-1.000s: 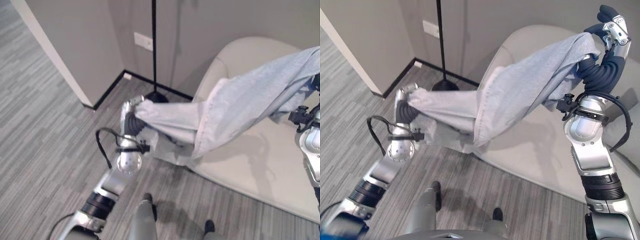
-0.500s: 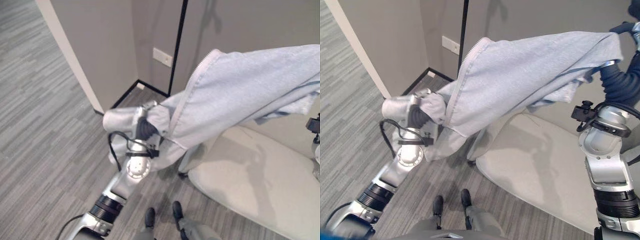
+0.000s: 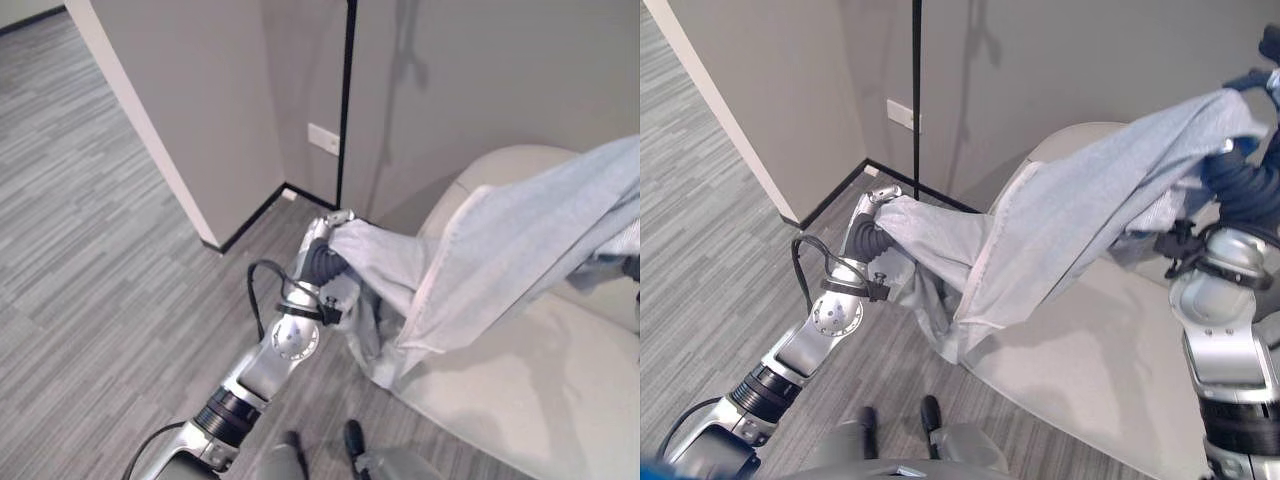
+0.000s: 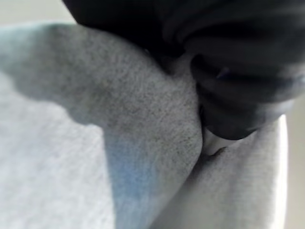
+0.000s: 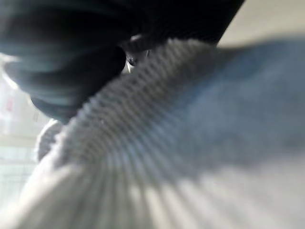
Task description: Hang the clothes on the sofa on the clothes rack.
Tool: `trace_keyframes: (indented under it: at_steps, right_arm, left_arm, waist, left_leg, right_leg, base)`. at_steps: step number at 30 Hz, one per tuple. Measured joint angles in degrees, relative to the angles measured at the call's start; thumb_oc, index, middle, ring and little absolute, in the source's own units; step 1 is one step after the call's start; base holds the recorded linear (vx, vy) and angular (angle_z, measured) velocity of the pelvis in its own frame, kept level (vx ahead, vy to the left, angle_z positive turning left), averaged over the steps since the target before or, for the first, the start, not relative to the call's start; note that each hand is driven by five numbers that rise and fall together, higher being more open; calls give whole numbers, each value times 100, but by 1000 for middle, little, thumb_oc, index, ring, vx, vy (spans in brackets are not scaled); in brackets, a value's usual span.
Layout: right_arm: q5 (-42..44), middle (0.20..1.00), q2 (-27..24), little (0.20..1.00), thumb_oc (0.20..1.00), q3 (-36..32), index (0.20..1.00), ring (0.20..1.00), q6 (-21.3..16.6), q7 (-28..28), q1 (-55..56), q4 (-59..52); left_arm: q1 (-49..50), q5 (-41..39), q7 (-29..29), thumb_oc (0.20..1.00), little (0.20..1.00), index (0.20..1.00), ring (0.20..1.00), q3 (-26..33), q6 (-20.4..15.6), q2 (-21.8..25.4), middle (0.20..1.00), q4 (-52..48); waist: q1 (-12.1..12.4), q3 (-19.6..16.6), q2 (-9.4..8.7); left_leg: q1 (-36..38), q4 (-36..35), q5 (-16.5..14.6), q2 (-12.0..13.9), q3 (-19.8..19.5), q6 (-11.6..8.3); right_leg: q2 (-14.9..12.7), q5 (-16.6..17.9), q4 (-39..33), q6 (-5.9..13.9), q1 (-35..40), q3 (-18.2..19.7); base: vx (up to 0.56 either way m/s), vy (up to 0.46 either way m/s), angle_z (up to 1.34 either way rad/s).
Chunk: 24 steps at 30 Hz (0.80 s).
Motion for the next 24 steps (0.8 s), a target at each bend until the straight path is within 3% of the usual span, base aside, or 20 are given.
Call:
trace_keyframes:
  at_steps: [2, 4, 5, 8, 9, 11, 12, 13, 15, 16, 17, 18, 19, 21, 22, 24]
  right_arm:
    - [-4, 200, -3, 200, 200, -1, 200, 200, 7, 23, 3, 6]
    - [-39, 200, 20, 200, 200, -10, 200, 200, -13, -8, -2, 93]
    - [-99, 200, 30, 200, 200, 13, 200, 200, -6, -40, -37, 220]
    - [-208, 200, 33, 200, 200, 118, 200, 200, 11, -40, -226, 367]
    - [-231, 200, 34, 200, 200, 176, 200, 200, 7, -45, -339, 391]
    - [-230, 200, -19, 200, 200, 182, 200, 200, -10, -42, -406, 444]
    - [-228, 200, -107, 200, 200, 194, 200, 200, -15, -35, -432, 524]
    - [-229, 200, 91, 200, 200, 254, 200, 200, -37, -42, -284, 479]
    - [-236, 200, 82, 200, 200, 346, 200, 200, -21, -28, -391, 421]
    - [-234, 200, 118, 200, 200, 577, 200, 200, 47, -30, -664, 397]
    - [-248, 200, 154, 200, 200, 1012, 200, 200, 123, -12, -1047, 423]
    - [-249, 200, 154, 200, 200, 1320, 200, 200, 200, -25, -1345, 414]
    - [-267, 200, 159, 200, 200, 1429, 200, 200, 216, -28, -1348, 399]
    - [-369, 200, 257, 200, 200, 1711, 200, 200, 285, -33, -1496, 464]
    - [-453, 200, 256, 200, 200, 1680, 200, 200, 288, -25, -1399, 459]
    - [-466, 200, 257, 200, 200, 1469, 200, 200, 309, -27, -1309, 478]
  left_arm:
    - [1, 9, 9, 200, 200, 200, 200, -7, -2, -46, 200, -3]
    - [-91, 61, 78, 200, 200, 200, 200, -134, -31, -36, 200, 76]
    - [-185, 107, 85, 200, 200, 200, 200, -169, -62, -34, 200, 175]
    - [-272, 259, 222, 200, 200, 200, 200, -264, -75, 30, 200, 229]
    - [-354, 322, 287, 200, 200, 200, 200, -413, -112, 89, 200, 235]
    - [-474, 345, 331, 200, 200, 200, 200, -638, -181, 82, 200, 280]
    - [-503, 466, 290, 200, 200, 200, 200, -812, -242, -45, 200, 354]
    - [-616, 532, 226, 200, 200, 200, 200, -1095, -268, 12, 200, 375]
    - [-1055, 547, 206, 200, 200, 200, 200, -1515, -279, 60, 200, 388]
    - [-1314, 560, 173, 200, 200, 200, 200, -1750, -288, 142, 200, 390]
    - [-1479, 557, 129, 200, 200, 200, 200, -1785, -357, 207, 200, 355]
    - [-1546, 561, 129, 200, 200, 200, 200, -1799, -437, 250, 200, 335]
    - [-1488, 560, 135, 200, 200, 200, 200, -1800, -466, 254, 200, 333]
    - [-1392, 562, 217, 200, 200, 200, 200, -1805, -473, 333, 200, 350]
    - [-1295, 561, 249, 200, 200, 200, 200, -1770, -474, 255, 200, 407]
    - [-1270, 559, 245, 200, 200, 200, 200, -1756, -476, 251, 200, 383]
  waist:
    - [-19, 15, -5]
    - [-16, -3, 57]
    - [27, 3, 44]
    - [218, -1, 54]
    - [267, 0, 53]
    - [247, 8, 186]
    - [218, -22, 406]
    - [146, -63, 190]
    - [99, -82, 151]
    - [104, -100, 230]
    - [161, -112, 300]
    - [177, -159, 411]
    - [173, -211, 393]
    - [194, -355, 319]
    - [188, -387, 322]
    - [186, -396, 327]
  left_leg:
    - [137, -541, 79, 178, -151, -114]
    - [225, -990, 234, 346, -626, -390]
    - [224, -1124, 314, 392, -765, -452]
    - [192, -1475, 415, 510, -1242, -415]
    - [129, -1407, 430, 503, -1326, -423]
    - [152, -1270, 478, 430, -1385, -325]
    - [276, -1182, 597, 424, -1370, -329]
    - [269, -1021, 765, -101, -1161, -612]
    - [-128, -431, 416, -849, -971, -65]
    - [-287, -195, 277, -973, -882, 112]
    - [-236, -206, 148, -1171, -595, 329]
    - [-203, -308, 195, -1202, -374, 455]
    - [-68, -481, 270, -1332, -232, 642]
    - [59, -721, 372, -1383, 10, 821]
    - [300, -1096, 561, -1399, 60, 824]
    - [438, -1334, 633, -1379, 58, 909]
  right_leg:
    - [-32, 13, -10, 57, -27, 6]
    - [-9, 8, -63, 266, -36, 126]
    - [-12, -18, -49, 203, -68, 155]
    - [-65, 11, -86, 354, -98, 565]
    - [-227, -35, -104, 582, -89, 813]
    - [-406, -75, -79, 917, -31, 958]
    - [-528, -153, -120, 1153, 102, 1110]
    - [-1059, -190, -160, 1271, 137, 1187]
    - [-1654, 291, -201, 1167, 61, 1111]
    - [-1820, 448, -189, 1123, -4, 1207]
    - [-1959, 868, -86, 919, -172, 1245]
    - [-1996, 1259, 105, 894, -442, 1251]
    - [-2114, 1386, 270, 1012, -579, 1264]
    - [-1989, 1437, 437, 1216, -768, 1122]
    - [-1755, 1150, 280, 1528, -614, 1030]
    - [-1511, 884, 162, 1612, -471, 998]
  base:
    - [129, 139, 9]
    - [222, 242, 6]
    - [229, 262, -9]
    - [249, 371, -54]
    - [231, 404, -83]
    - [186, 374, -70]
    - [183, 477, -56]
    - [189, 570, -25]
    - [174, 529, 10]
    - [154, 407, -29]
    - [146, 380, -60]
    - [111, 287, -69]
    - [107, 249, -53]
    - [106, 193, -51]
    - [128, 175, -46]
    - [125, 127, -29]
